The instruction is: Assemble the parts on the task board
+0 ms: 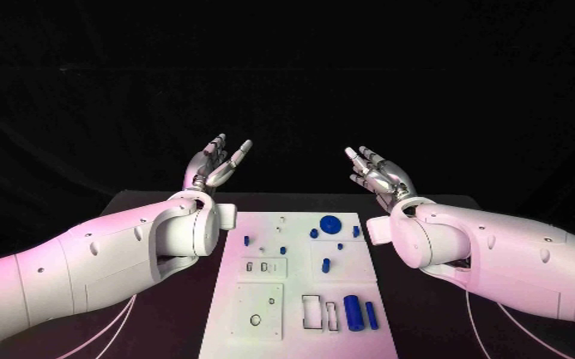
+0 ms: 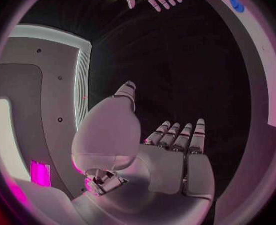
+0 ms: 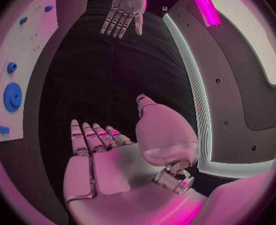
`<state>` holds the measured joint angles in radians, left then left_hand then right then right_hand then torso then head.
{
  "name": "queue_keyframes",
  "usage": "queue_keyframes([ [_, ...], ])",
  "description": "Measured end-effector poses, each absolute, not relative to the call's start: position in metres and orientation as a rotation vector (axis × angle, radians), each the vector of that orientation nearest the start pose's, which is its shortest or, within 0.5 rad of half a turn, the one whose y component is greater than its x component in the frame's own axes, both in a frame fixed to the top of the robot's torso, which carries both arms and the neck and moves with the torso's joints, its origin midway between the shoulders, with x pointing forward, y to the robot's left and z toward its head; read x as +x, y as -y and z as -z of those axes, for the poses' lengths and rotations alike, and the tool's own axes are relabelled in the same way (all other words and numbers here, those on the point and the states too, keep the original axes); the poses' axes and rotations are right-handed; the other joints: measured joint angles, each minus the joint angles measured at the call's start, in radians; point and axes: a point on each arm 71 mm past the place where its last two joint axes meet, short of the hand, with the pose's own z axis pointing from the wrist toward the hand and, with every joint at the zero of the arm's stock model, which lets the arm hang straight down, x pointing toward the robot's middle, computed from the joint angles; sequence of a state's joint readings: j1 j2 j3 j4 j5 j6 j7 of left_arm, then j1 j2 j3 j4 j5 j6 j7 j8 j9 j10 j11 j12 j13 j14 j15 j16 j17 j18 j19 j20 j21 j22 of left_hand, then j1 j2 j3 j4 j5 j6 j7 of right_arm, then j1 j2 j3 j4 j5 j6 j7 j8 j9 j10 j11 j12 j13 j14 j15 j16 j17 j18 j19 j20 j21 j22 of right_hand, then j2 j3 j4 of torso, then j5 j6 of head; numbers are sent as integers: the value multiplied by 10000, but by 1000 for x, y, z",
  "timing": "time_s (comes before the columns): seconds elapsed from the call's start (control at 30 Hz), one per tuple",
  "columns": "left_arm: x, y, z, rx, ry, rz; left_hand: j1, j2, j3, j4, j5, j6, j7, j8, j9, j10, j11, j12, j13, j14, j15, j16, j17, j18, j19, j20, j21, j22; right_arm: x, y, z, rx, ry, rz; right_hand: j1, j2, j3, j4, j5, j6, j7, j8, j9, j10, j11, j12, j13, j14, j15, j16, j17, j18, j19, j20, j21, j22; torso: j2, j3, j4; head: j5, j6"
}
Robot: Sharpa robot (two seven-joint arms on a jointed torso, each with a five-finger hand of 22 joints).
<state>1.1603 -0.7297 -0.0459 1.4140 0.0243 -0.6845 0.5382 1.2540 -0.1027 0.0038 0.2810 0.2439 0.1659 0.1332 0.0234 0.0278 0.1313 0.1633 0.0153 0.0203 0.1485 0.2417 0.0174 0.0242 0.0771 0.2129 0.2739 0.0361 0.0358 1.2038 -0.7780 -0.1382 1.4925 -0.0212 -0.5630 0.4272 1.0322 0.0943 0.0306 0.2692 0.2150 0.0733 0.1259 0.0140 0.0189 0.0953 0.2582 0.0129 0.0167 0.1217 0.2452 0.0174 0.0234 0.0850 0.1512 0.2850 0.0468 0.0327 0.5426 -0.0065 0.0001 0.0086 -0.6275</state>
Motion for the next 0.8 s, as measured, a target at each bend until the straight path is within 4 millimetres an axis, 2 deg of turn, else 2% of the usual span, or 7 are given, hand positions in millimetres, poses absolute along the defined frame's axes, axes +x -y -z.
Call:
queue_keyframes([
  [0.07,505,-208,200,-11341,-11607,12496,138,34,34,34,0,56,25,0,12,69,68,0,3,68,68,50,23,0,56,55,6,20,489,201,210,10929,-14197,-13186,514,19,23,-37,-46,171,11,49,42,198,29,47,27,235,11,87,38,0,161,12,79,32,0,1,-1,0,-1],
  [0.2,505,-207,199,-11326,-11614,12588,366,134,76,75,39,307,25,64,56,277,261,44,42,363,232,146,96,-1,188,142,163,81,491,200,208,10735,-14647,-13482,1760,10,252,-648,-483,874,54,306,214,1147,20,236,122,1181,-3,350,201,24,753,39,358,146,0,1,-1,1,-2],
  [0.3,505,-212,199,-11313,-11635,12688,635,204,124,118,39,733,50,232,146,869,401,149,94,1093,236,374,229,3,638,155,398,185,492,200,207,10324,-14919,-13552,2687,-91,517,-1262,-802,1908,126,667,451,2644,18,469,231,2657,-50,758,433,162,1836,45,836,337,25,-5,-8,1,-51],
  [0.43,506,-234,199,-11314,-11584,12607,1215,288,387,67,39,2225,144,735,463,2888,604,533,253,3174,9,1065,615,328,2277,149,1189,545,503,221,195,8303,-14749,-12598,3453,-288,884,-1942,-955,3549,247,1188,779,4843,-121,739,348,4656,-245,1307,703,388,3383,38,1508,570,151,0,-43,1,-151],
  [0.53,504,-232,198,-11260,-11734,12864,1656,300,615,25,39,3666,252,1242,762,4602,583,844,349,4682,-253,1580,893,488,3496,121,1790,769,504,222,190,6983,-14787,-12173,3733,-495,1224,-2332,-951,4796,354,1515,973,6203,-271,776,393,5856,-427,1608,831,624,4344,13,1908,689,225,16,-68,-19,-172],
  [0.6,501,-232,197,-11185,-11834,13052,1990,287,867,-7,39,4548,363,1553,930,5641,500,1008,381,5560,-437,1872,1061,704,4196,62,2137,892,503,221,188,6173,-14862,-11948,3858,-621,1467,-2575,-842,5449,448,1631,1039,6917,-365,776,414,6524,-548,1751,901,624,4886,-29,2139,748,270,20,-79,-35,-149],
  [0.8,494,-235,191,-11057,-12040,13366,2521,-195,2529,-3,80,6334,660,2094,1212,7876,274,936,413,7341,-831,2209,1458,856,5536,-133,2841,1058,504,221,175,4361,-14961,-11286,3782,-1059,2159,-3013,-678,6734,663,1713,1097,8287,-558,674,454,7888,-813,1975,1061,776,6021,-175,2647,874,473,43,-78,-81,-103],
])
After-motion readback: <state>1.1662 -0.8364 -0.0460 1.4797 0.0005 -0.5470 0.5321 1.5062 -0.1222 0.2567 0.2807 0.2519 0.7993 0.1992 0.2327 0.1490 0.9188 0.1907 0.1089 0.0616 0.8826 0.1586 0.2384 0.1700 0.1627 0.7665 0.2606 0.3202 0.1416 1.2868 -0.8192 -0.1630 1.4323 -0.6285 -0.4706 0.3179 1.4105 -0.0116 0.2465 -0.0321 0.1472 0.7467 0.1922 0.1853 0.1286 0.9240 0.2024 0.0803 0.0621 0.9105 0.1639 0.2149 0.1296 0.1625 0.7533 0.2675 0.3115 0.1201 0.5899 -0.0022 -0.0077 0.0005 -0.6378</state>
